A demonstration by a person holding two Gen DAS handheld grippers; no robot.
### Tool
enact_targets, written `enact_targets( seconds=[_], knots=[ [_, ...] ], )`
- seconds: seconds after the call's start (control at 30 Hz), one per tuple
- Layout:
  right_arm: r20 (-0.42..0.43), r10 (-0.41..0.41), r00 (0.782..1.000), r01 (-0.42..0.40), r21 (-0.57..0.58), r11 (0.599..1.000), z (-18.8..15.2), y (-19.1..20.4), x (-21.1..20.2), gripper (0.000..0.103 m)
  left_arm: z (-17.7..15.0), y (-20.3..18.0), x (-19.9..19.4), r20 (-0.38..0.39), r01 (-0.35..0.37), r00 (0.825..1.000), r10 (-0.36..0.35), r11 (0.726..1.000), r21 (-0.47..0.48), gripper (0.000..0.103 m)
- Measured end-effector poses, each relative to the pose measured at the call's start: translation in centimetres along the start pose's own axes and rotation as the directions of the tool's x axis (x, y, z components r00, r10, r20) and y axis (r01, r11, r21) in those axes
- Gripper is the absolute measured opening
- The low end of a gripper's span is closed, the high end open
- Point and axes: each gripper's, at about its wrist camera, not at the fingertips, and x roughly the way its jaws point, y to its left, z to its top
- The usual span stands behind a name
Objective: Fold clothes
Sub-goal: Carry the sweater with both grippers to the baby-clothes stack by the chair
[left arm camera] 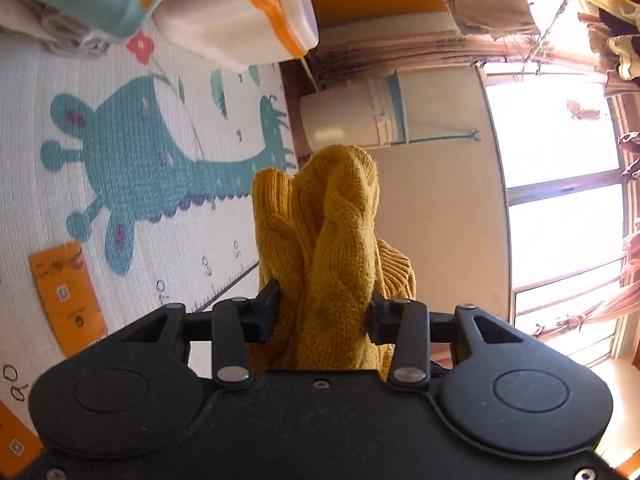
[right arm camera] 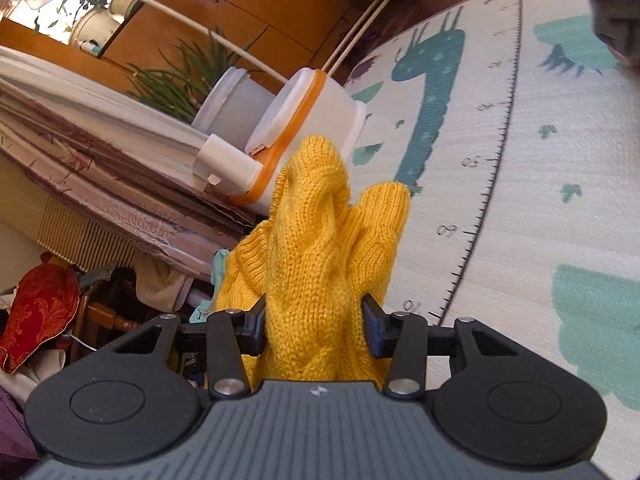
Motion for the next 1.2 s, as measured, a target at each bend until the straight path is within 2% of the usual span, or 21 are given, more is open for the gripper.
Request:
enact_targets(
  seconds=[0.07, 0.13, 0.23, 0.37, 0.43, 0.6, 0.63, 0.67, 0.7, 0.73, 0.8, 0.83, 0.87, 0.9, 0.93, 1.07, 1.13, 1.2],
  knots=[
    [-0.062, 0.014, 0.998, -0.018, -0.069, 0.997, 3.0, 4.1, 2.4, 0.046, 2.5, -0.6, -1.9, 0.082, 0.035, 0.996, -0.034, 0.999, -0.007, 0.040],
    [-0.101, 0.038, 0.994, -0.050, -0.120, 0.992, 4.7, 7.3, 5.0, 0.046, 4.9, -0.8, -4.0, 0.150, 0.047, 0.988, -0.046, 0.999, -0.001, 0.040],
    [-0.140, 0.098, 0.985, -0.122, -0.170, 0.978, 5.1, 11.7, 10.1, 0.046, 8.3, 0.4, -7.5, 0.245, 0.045, 0.969, -0.040, 0.999, -0.016, 0.040],
    [-0.190, 0.190, 0.963, -0.222, -0.160, 0.962, 3.7, 15.4, 17.3, 0.046, 12.6, 2.2, -11.7, 0.377, 0.038, 0.926, -0.017, 0.998, -0.048, 0.040],
    [-0.218, 0.239, 0.946, -0.268, -0.114, 0.957, 2.5, 16.3, 21.2, 0.046, 14.5, 2.8, -13.3, 0.431, 0.045, 0.902, -0.015, 0.997, -0.058, 0.040],
    [-0.268, 0.334, 0.904, -0.367, -0.079, 0.927, 1.3, 18.5, 28.0, 0.046, 17.4, 3.6, -15.5, 0.519, 0.045, 0.855, -0.023, 0.999, -0.030, 0.040],
    [-0.281, 0.361, 0.889, -0.394, -0.067, 0.917, 1.5, 18.7, 29.1, 0.046, 17.6, 4.2, -15.7, 0.534, 0.029, 0.845, -0.006, 0.999, -0.034, 0.040],
    [-0.301, 0.392, 0.869, -0.425, -0.051, 0.904, 1.7, 19.0, 30.6, 0.046, 17.7, 5.3, -15.3, 0.549, -0.024, 0.835, 0.049, 0.998, -0.054, 0.040],
    [-0.317, 0.386, 0.866, -0.422, -0.051, 0.905, 1.9, 18.9, 31.9, 0.047, 17.8, 6.6, -14.8, 0.553, -0.081, 0.826, 0.113, 0.993, -0.082, 0.040],
    [-0.332, 0.375, 0.865, -0.414, -0.052, 0.909, 2.1, 18.8, 33.3, 0.050, 17.9, 8.4, -13.8, 0.530, -0.134, 0.827, 0.185, 0.982, -0.134, 0.040],
    [-0.332, 0.206, 0.921, -0.245, -0.080, 0.966, 1.4, 16.5, 36.3, 0.052, 17.8, 12.0, -12.3, 0.486, -0.149, 0.840, 0.243, 0.963, -0.225, 0.041],
    [-0.329, 0.114, 0.937, -0.153, -0.095, 0.984, 1.0, 15.3, 37.8, 0.052, 17.6, 11.9, -12.6, 0.507, -0.140, 0.831, 0.230, 0.968, -0.211, 0.041],
    [-0.325, 0.044, 0.945, -0.064, -0.049, 0.997, 0.2, 13.6, 38.9, 0.053, 17.6, 11.2, -12.8, 0.523, -0.157, 0.820, 0.231, 0.970, -0.183, 0.040],
    [-0.300, 0.056, 0.952, -0.063, -0.012, 0.998, -0.2, 12.7, 39.1, 0.054, 17.6, 10.6, -13.0, 0.535, -0.169, 0.813, 0.231, 0.972, -0.163, 0.040],
    [-0.252, 0.112, 0.961, -0.114, 0.007, 0.993, -0.7, 12.5, 38.7, 0.054, 17.9, 10.7, -13.0, 0.534, -0.167, 0.813, 0.232, 0.972, -0.167, 0.040],
    [-0.234, 0.094, 0.968, -0.102, -0.022, 0.995, -1.0, 13.9, 38.3, 0.056, 18.0, 10.6, -13.2, 0.525, -0.188, 0.817, 0.239, 0.971, -0.149, 0.041],
    [-0.235, 0.084, 0.968, -0.092, -0.025, 0.995, -0.9, 14.4, 37.8, 0.057, 18.0, 10.2, -13.3, 0.522, -0.203, 0.818, 0.241, 0.970, -0.130, 0.044],
    [-0.199, 0.088, 0.976, -0.092, -0.010, 0.996, -0.6, 14.4, 36.7, 0.058, 17.8, 9.7, -13.4, 0.520, -0.225, 0.818, 0.248, 0.968, -0.107, 0.047]
  ],
)
